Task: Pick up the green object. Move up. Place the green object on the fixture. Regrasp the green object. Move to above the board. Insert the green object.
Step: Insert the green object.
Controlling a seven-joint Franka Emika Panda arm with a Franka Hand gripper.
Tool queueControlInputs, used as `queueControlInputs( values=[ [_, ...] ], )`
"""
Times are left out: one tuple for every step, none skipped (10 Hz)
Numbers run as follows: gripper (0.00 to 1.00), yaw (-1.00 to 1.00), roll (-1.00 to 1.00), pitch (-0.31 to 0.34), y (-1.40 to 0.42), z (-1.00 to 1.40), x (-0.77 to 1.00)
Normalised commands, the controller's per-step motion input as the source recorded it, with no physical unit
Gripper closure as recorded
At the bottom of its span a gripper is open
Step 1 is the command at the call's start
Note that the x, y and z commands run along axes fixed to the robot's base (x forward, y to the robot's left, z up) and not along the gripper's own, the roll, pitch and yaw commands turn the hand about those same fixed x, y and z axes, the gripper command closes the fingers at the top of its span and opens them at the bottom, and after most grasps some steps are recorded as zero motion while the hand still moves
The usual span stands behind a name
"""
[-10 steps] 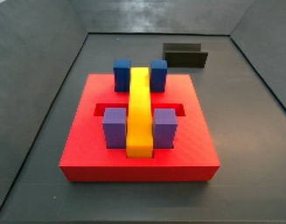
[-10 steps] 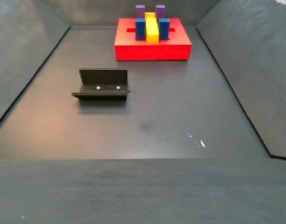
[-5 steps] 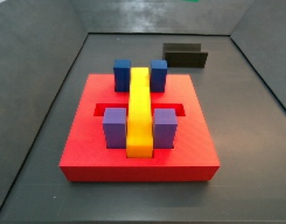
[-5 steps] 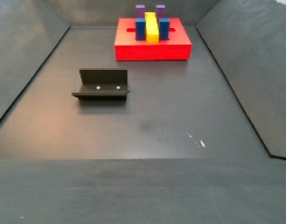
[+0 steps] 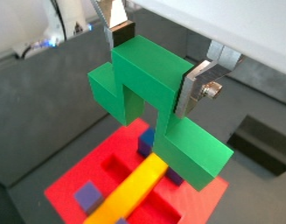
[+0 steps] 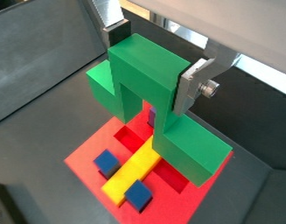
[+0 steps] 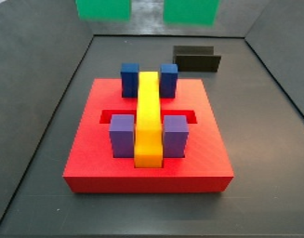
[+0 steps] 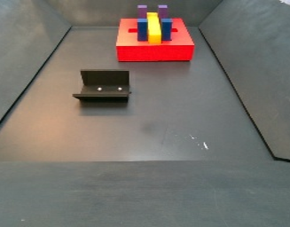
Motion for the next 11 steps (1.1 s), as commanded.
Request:
queueControlInputs(
  values=[
    [1.0,0.18,0.1,-0.17,-0.28,-0.81,0.11],
    [1.0,0.2,0.13,-0.149,-0.13,-0.82,0.05],
    [1.0,0.15,0.14,-0.13,-0.09,-0.83,0.13],
    [1.0,0.15,0.07,-0.154,-0.02,-0.87,0.1],
    [1.0,0.11,0.0,-0.177,0.0,-0.76,0.03],
    [1.0,0.03,-0.04,-0.14,0.0,-0.51,0.0],
    [1.0,0.0,-0.06,-0.134,0.0,-0.47,0.0],
    [1.0,0.02,-0.05,-0.113,0.0,-0.38,0.0],
    [1.0,0.03,0.0,-0.007,0.0,-0.15,0.0],
    [1.0,0.0,0.0,0.0,0.0,-0.05,0.0],
    [1.0,0.0,0.0,-0.034,0.0,-0.3,0.03]
  ],
)
